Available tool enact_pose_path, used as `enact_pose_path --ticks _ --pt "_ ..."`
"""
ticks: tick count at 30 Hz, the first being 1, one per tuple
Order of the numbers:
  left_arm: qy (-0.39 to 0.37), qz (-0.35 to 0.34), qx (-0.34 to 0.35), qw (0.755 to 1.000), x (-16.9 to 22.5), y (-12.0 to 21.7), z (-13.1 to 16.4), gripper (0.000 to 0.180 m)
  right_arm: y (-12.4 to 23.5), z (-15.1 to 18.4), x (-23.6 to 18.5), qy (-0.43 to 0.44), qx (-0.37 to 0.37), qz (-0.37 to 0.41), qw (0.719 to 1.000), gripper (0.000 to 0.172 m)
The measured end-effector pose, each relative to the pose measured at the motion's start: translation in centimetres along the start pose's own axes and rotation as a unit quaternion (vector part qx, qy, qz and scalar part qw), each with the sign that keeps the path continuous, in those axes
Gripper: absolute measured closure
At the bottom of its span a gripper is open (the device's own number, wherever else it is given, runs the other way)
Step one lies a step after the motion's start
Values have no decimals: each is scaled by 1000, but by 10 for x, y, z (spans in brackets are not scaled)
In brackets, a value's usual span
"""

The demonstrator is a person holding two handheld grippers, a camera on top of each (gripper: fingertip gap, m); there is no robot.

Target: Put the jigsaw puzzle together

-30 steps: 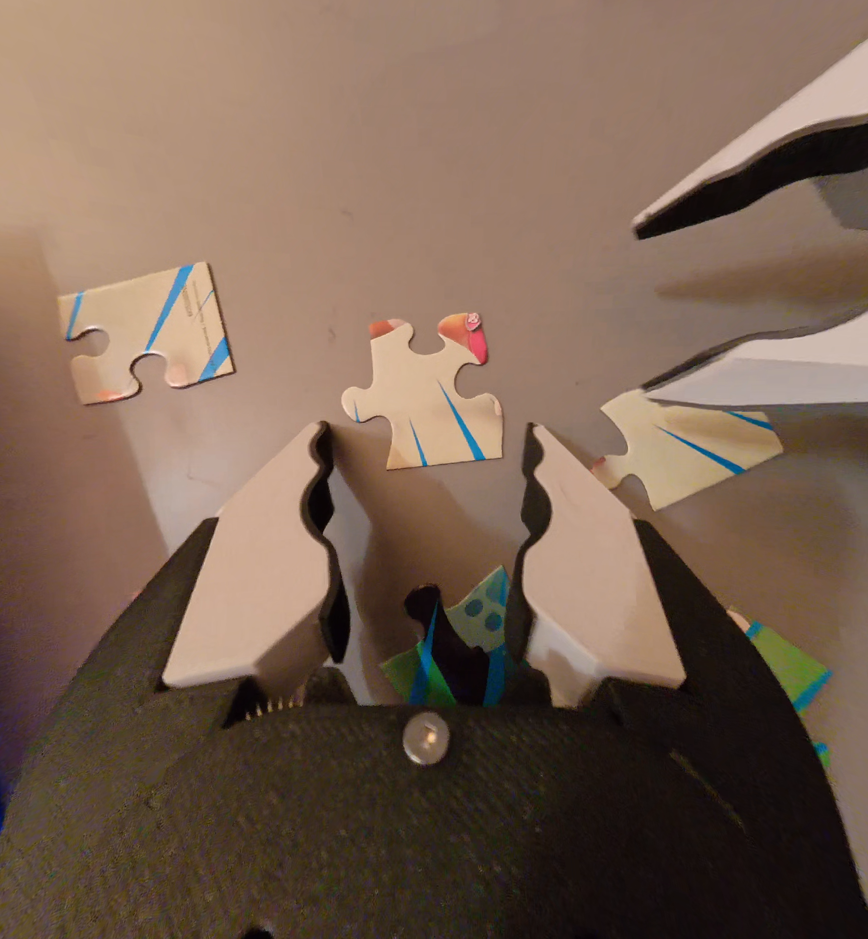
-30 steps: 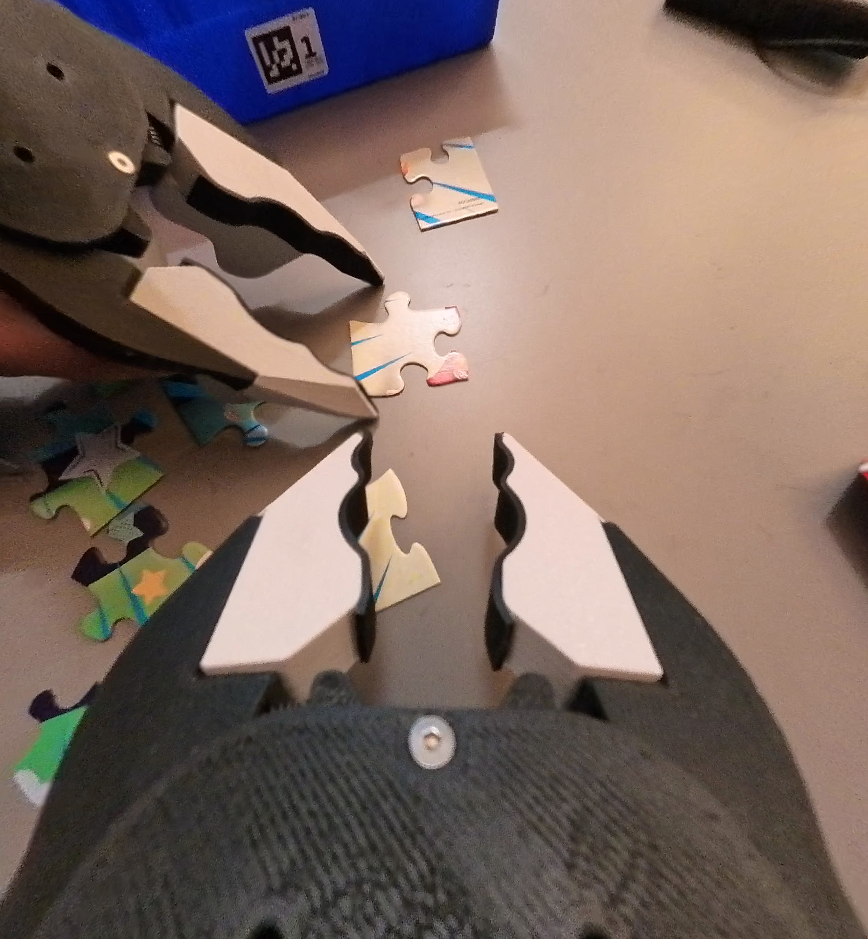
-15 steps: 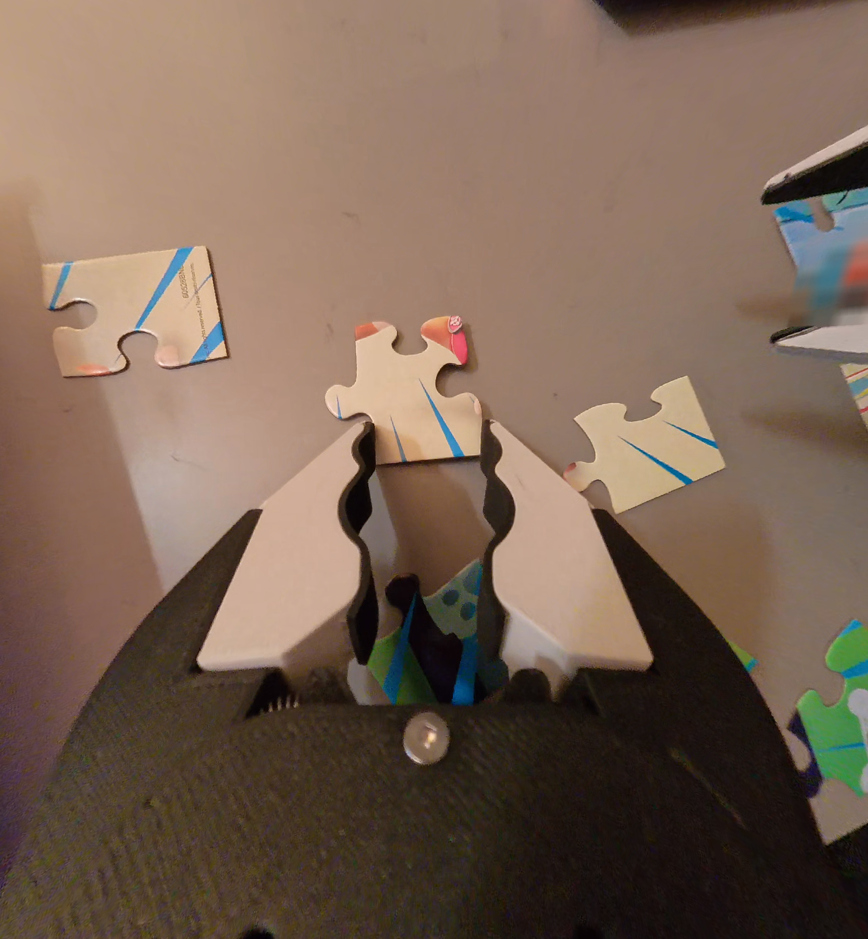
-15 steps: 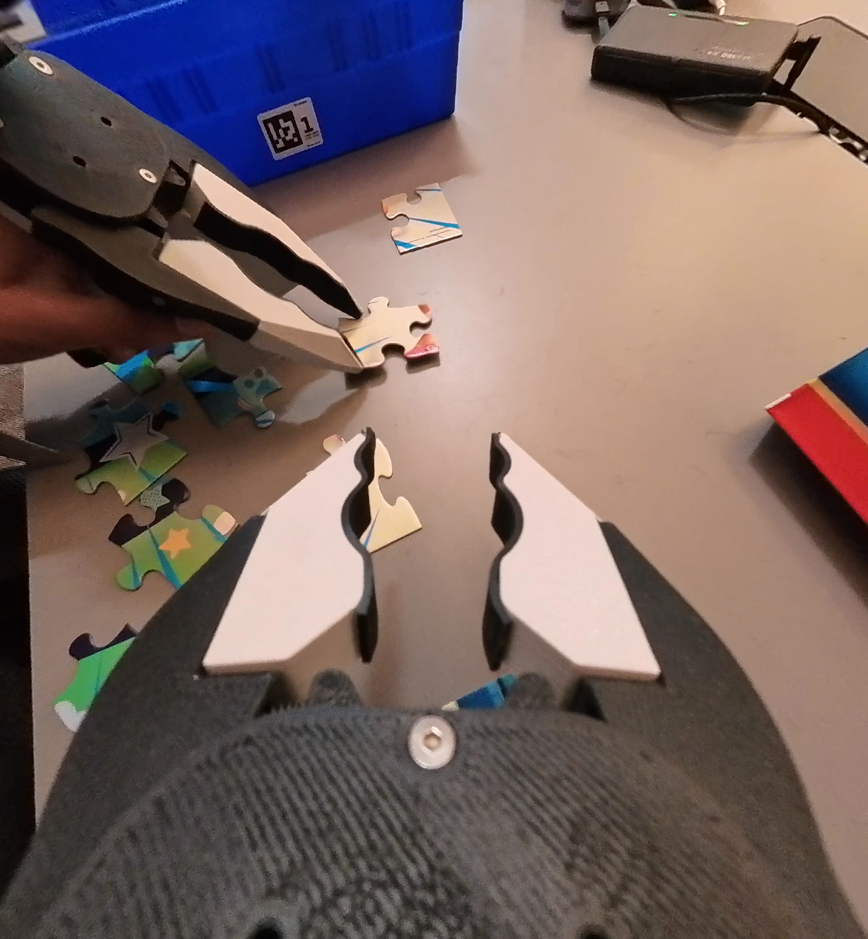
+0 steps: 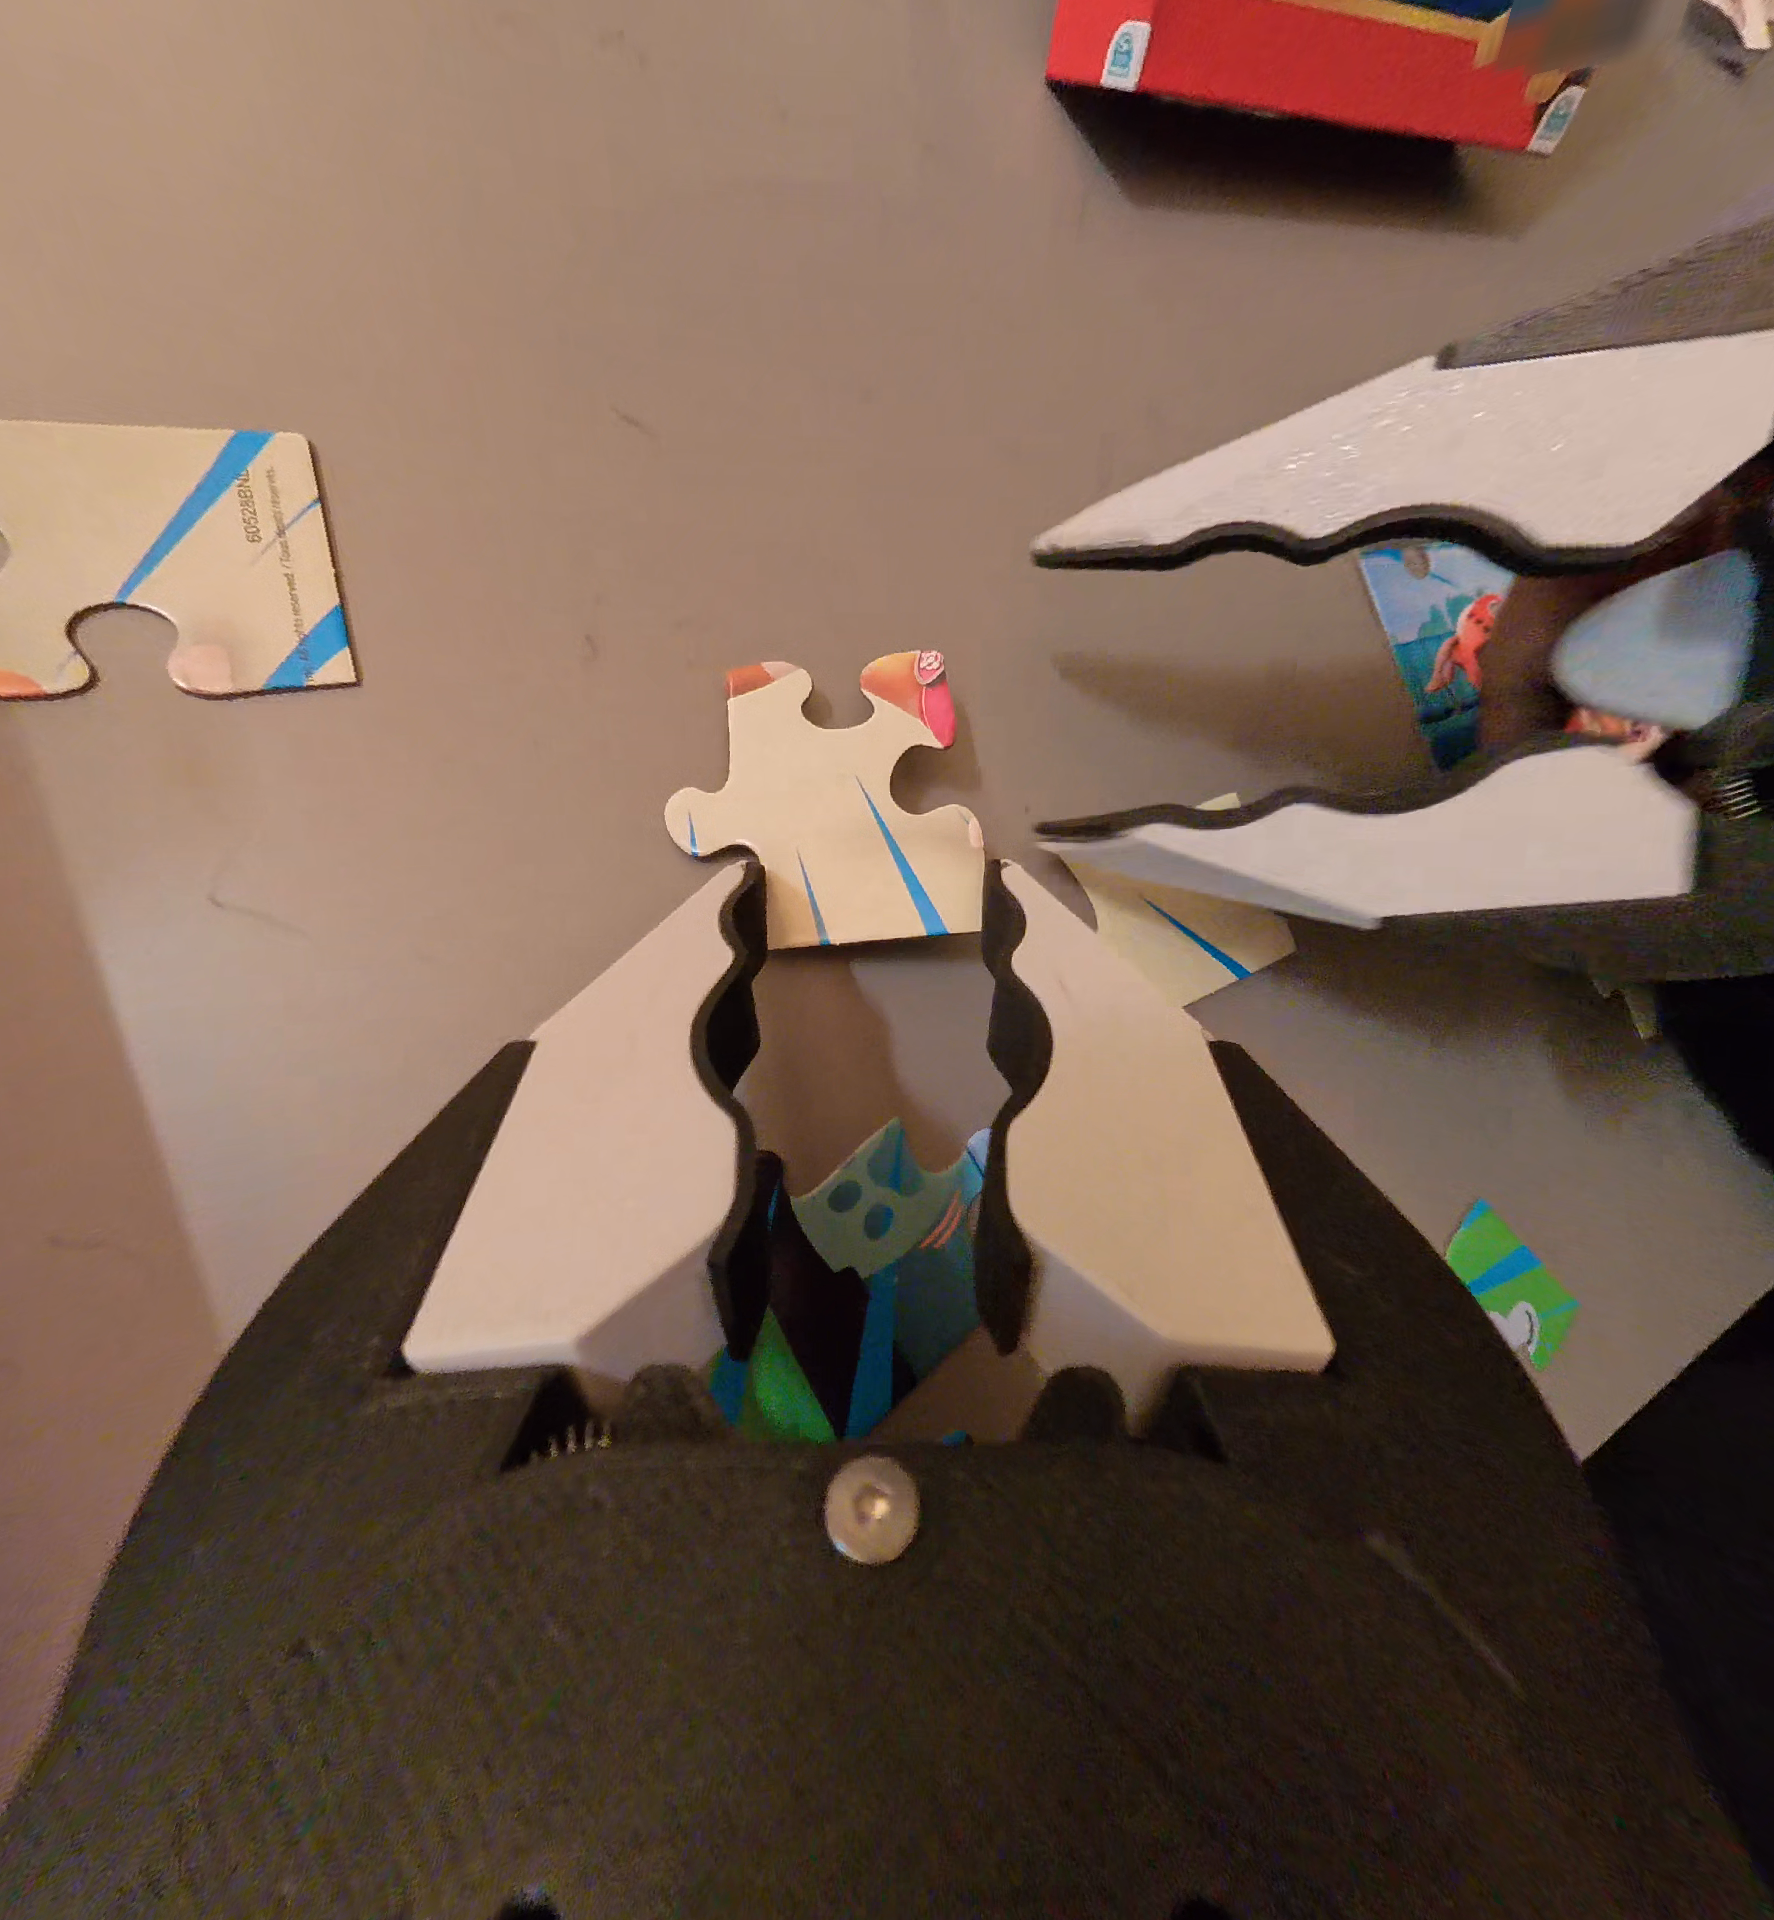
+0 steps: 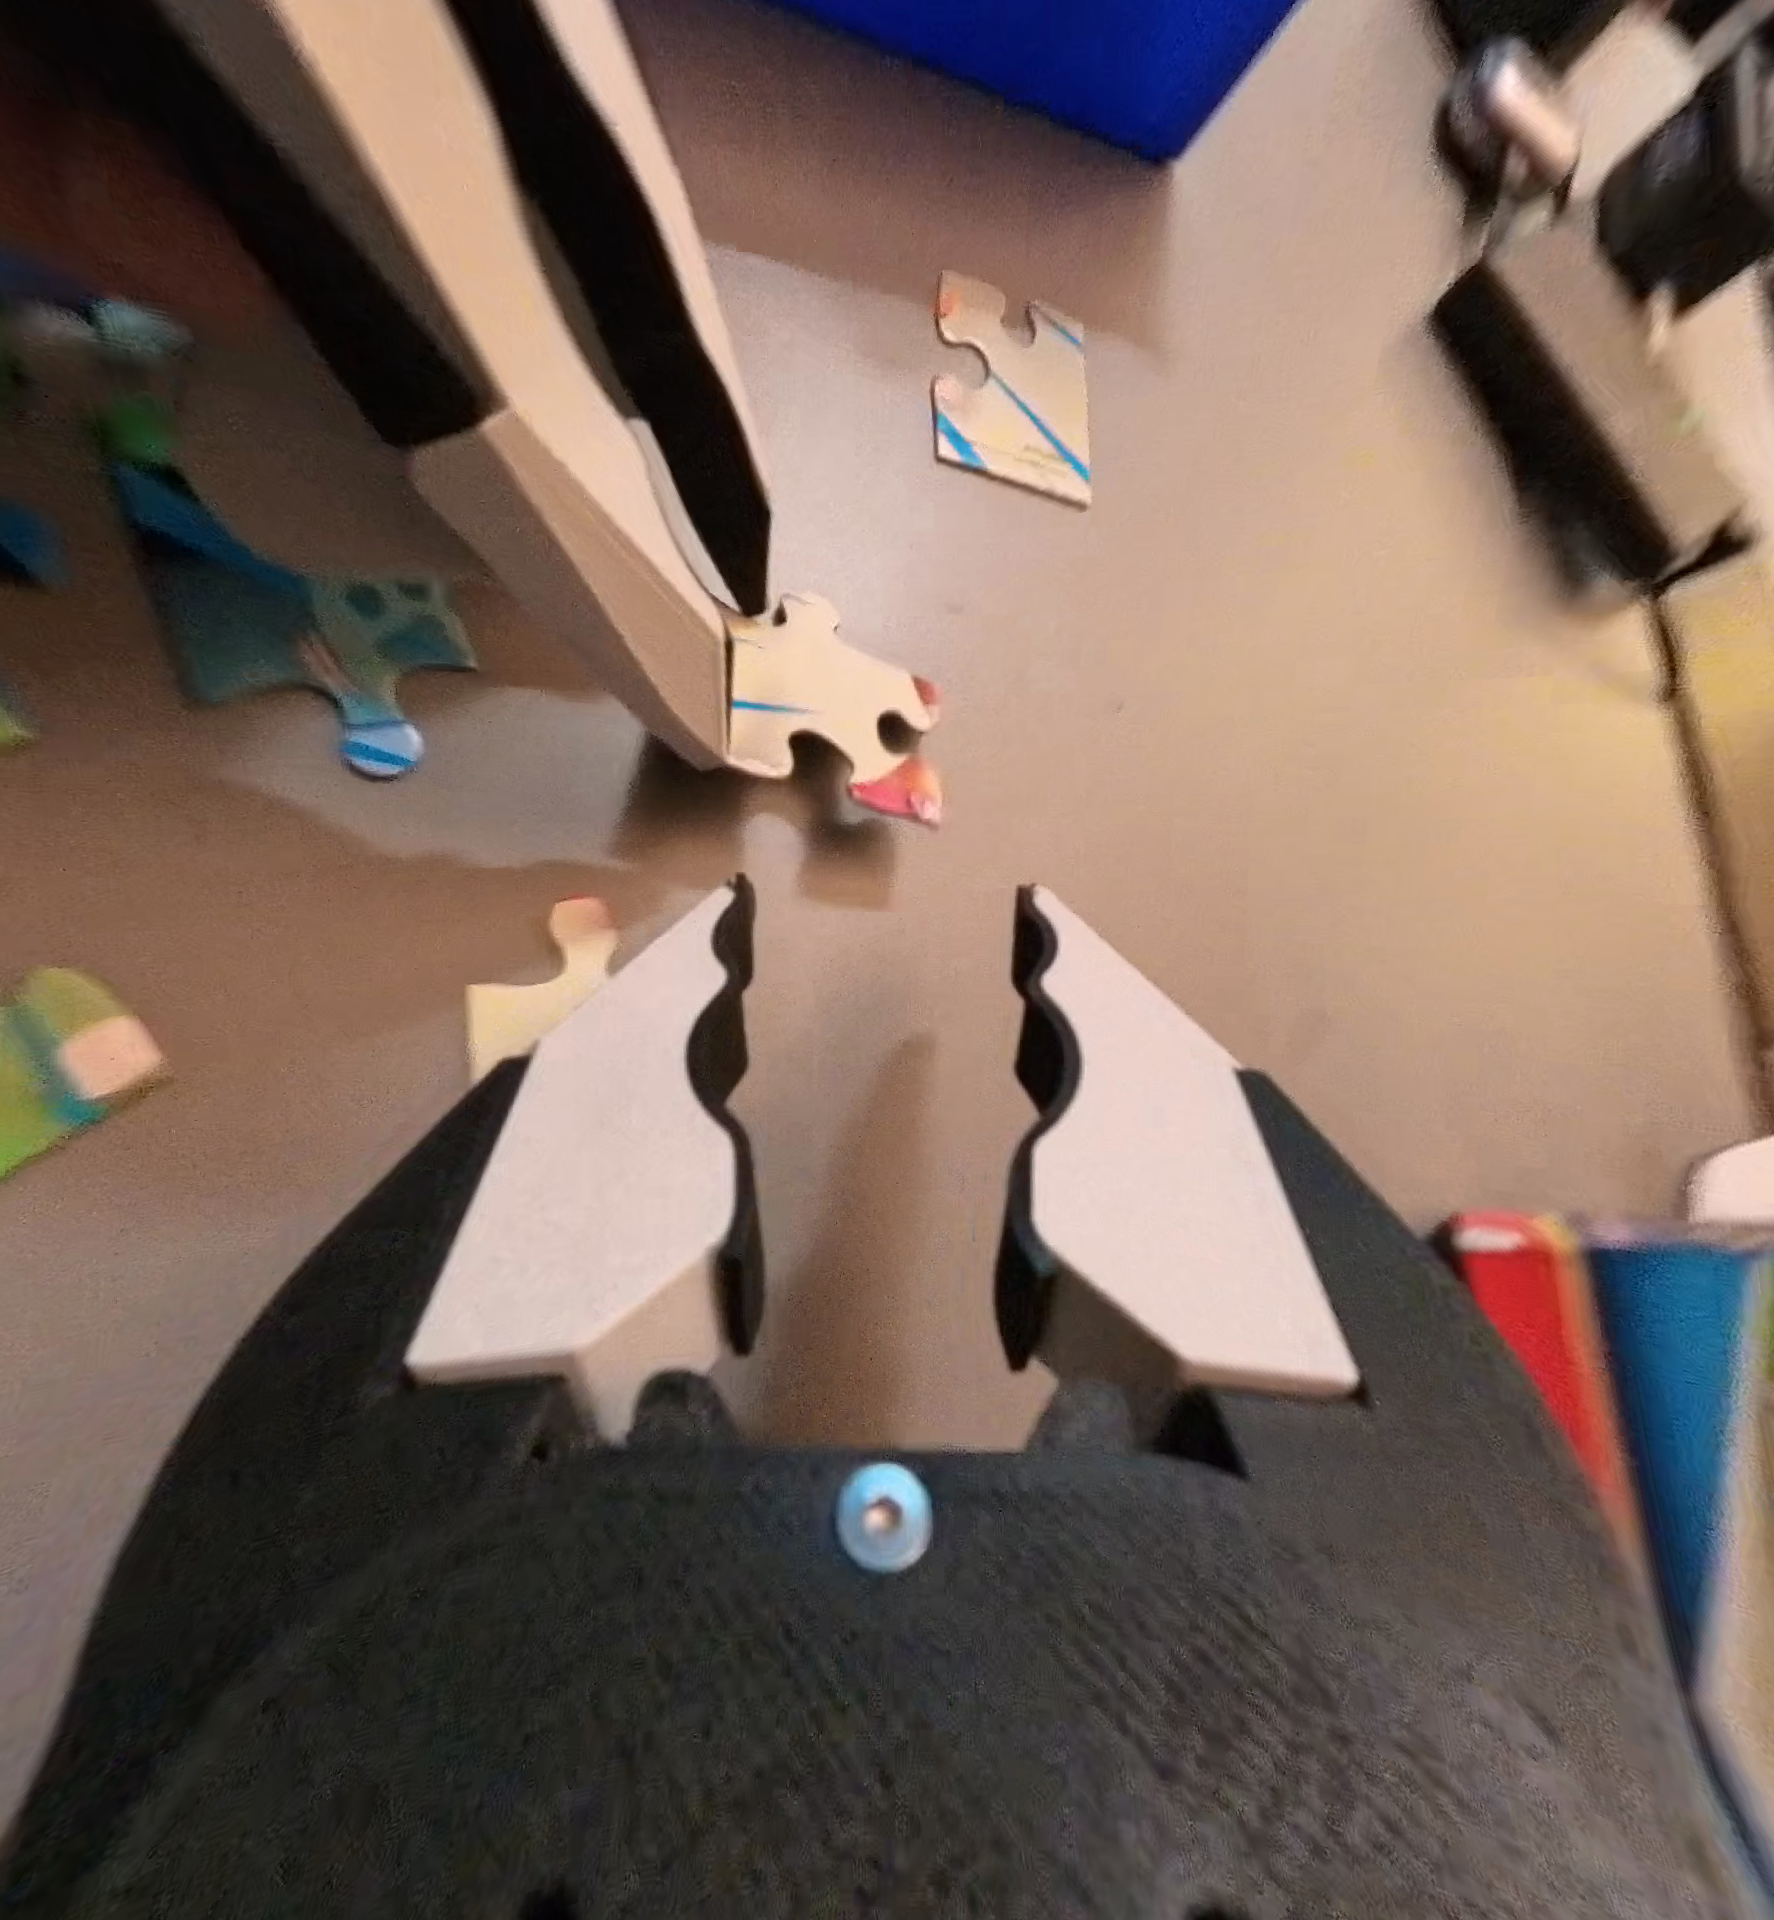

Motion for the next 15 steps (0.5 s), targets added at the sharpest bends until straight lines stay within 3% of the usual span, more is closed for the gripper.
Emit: enact_pose_path --ticks 3,7,11,15 --pt "2 15 0 1000 -1 -1 0 140 -17 -8 -2 123 -16 51 991 125" --pt "2 33 1 999 -2 -1 0 140 -31 -16 -5 215 -32 84 973 149" --pt "8 68 20 997 1 7 -3 140 -27 -12 -8 241 -50 100 964 170" --pt "-3 136 70 988 20 26 -14 133 13 7 0 219 -79 151 961 172"
Point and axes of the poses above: each gripper's, where its closed fingertips meet, y back along the fingers, z out of its underside, x = y × z across the jaws, the point moved 7 cm from there along y, back along the fingers, and after that the axes turned 8 degrees about y, right-handed, at the moved point
